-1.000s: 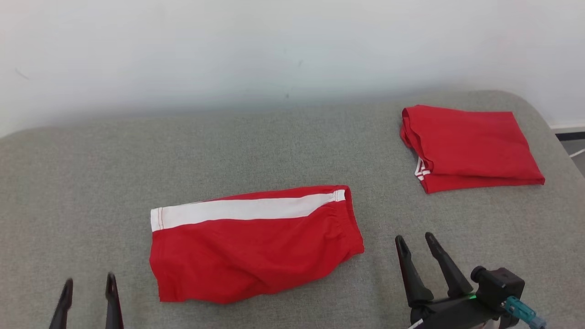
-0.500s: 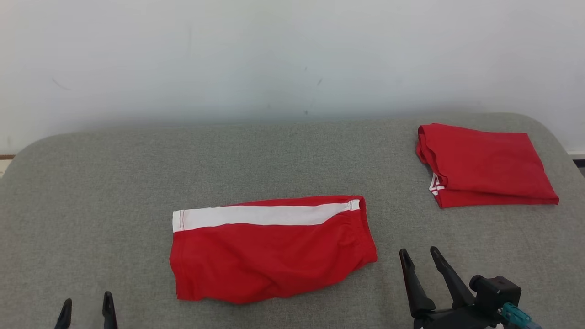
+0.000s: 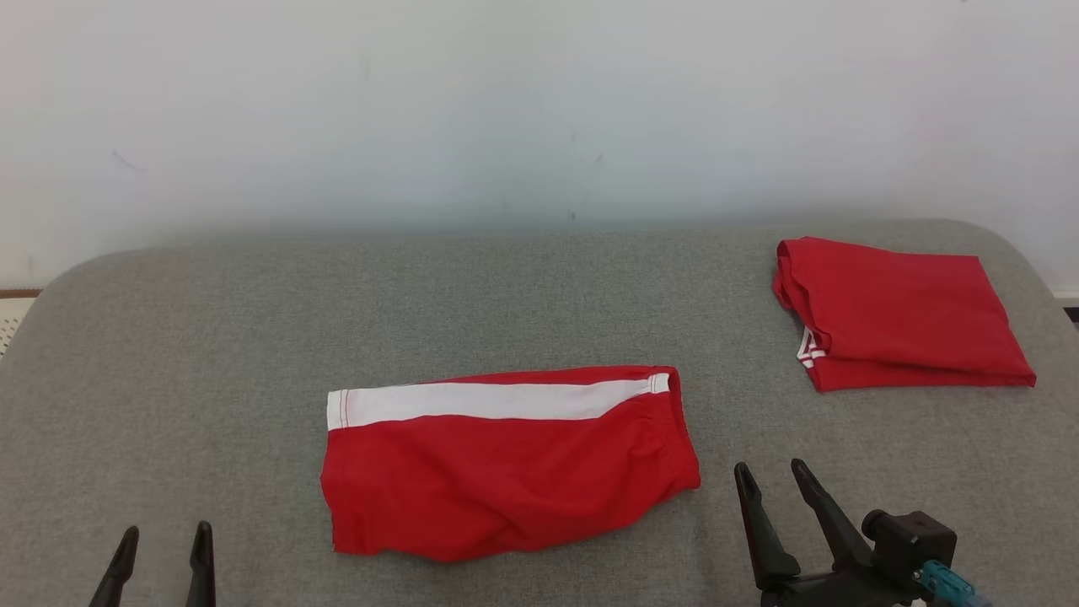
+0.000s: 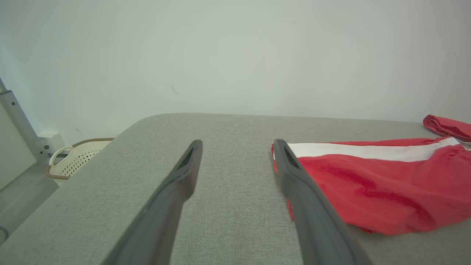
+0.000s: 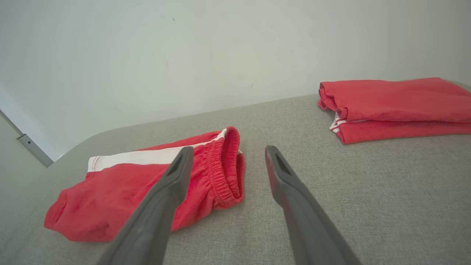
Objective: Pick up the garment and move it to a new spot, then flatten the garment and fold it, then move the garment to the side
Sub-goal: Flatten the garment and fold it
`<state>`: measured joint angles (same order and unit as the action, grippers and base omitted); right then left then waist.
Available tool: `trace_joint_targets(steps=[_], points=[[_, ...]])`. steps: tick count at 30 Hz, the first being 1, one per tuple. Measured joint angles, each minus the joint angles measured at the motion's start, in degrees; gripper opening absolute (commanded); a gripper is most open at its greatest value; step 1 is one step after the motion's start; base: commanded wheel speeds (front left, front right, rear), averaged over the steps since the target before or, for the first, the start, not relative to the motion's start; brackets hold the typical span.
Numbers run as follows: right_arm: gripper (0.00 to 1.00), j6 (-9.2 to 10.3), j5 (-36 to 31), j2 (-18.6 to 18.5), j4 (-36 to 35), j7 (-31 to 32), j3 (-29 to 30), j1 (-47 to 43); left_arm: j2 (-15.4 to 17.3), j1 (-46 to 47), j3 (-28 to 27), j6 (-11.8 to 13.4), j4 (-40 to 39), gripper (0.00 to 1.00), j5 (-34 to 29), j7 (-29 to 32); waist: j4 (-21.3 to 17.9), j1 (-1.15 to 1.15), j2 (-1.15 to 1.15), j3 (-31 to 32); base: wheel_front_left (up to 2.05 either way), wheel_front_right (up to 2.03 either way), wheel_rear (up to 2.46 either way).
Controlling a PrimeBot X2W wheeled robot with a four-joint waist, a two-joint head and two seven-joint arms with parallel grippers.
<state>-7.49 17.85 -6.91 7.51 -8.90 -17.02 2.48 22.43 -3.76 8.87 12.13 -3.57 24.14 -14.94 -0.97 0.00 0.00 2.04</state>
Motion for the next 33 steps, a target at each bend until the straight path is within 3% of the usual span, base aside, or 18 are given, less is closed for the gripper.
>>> trace_joint_targets(steps=[5, 33], points=[[1.0, 0.0, 0.0, -0.2, 0.0, 0.0, 0.0, 0.0, 0.4, 0.2, -1.8, -1.5, -0.4, 1.0, -0.5, 0.0, 0.2, 0.0, 0.0, 0.2, 0.0, 0.0, 0.0], [1.0, 0.0, -0.6, -0.1, 0.7, 1.3, 1.5, 0.2, -6.6, -2.0, -12.0, -6.7, -1.5, 1.0, -5.2, 0.0, 1.2, 0.0, 0.0, 0.5, 0.0, 0.0, 0.0]])
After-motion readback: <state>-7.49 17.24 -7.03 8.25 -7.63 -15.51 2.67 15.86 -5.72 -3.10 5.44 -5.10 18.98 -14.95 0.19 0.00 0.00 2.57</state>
